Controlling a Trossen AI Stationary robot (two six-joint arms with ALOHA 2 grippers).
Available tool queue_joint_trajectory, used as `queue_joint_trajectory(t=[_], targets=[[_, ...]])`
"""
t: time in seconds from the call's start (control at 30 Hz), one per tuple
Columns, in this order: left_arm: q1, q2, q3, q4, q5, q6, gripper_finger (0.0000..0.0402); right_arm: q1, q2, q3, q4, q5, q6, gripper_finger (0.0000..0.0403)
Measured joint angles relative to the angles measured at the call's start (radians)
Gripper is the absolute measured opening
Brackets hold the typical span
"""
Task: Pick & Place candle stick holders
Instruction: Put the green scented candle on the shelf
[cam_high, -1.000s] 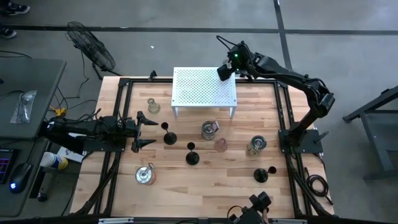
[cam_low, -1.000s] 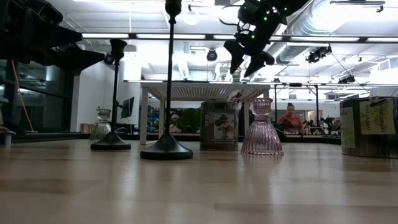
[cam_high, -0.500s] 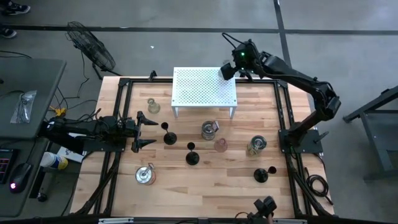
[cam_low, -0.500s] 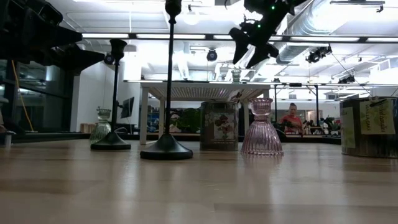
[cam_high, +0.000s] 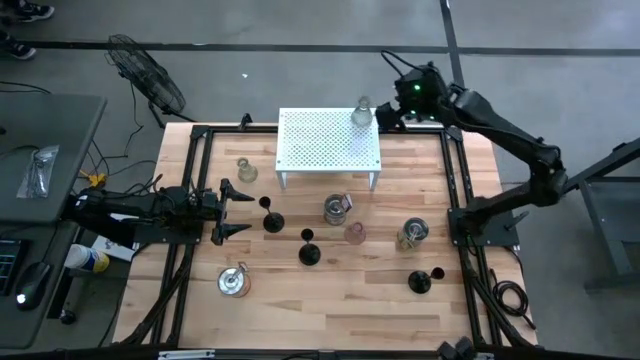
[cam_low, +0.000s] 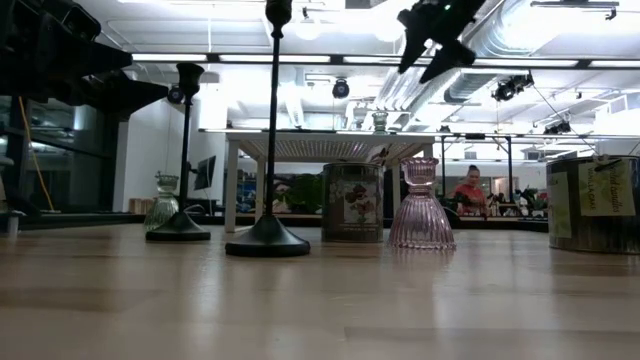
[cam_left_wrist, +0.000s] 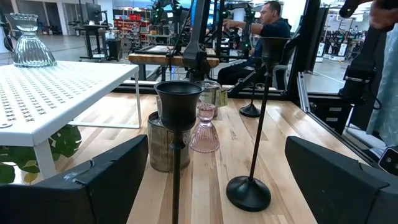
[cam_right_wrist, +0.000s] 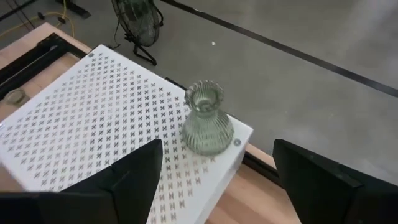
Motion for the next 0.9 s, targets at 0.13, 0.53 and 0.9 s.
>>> queue_joint_trajectory(t=[0.13,0.53,0.9], targets=[[0.000,0.000,0.000,0.000,0.000,0.000,0.0372,0.028,-0.051,0.000,-0.062,0.000,0.000,0.0299],[0.000,0.000,0.000,0.000,0.000,0.000,0.0372,0.180,-0.095,0.000,-0.288,0.000,0.035,0.0299],[0.000,0.000,0.000,0.000,0.000,0.000,0.0372,0.342,-0.094,0.000,-0.576,0.000,0.213,0.0299]])
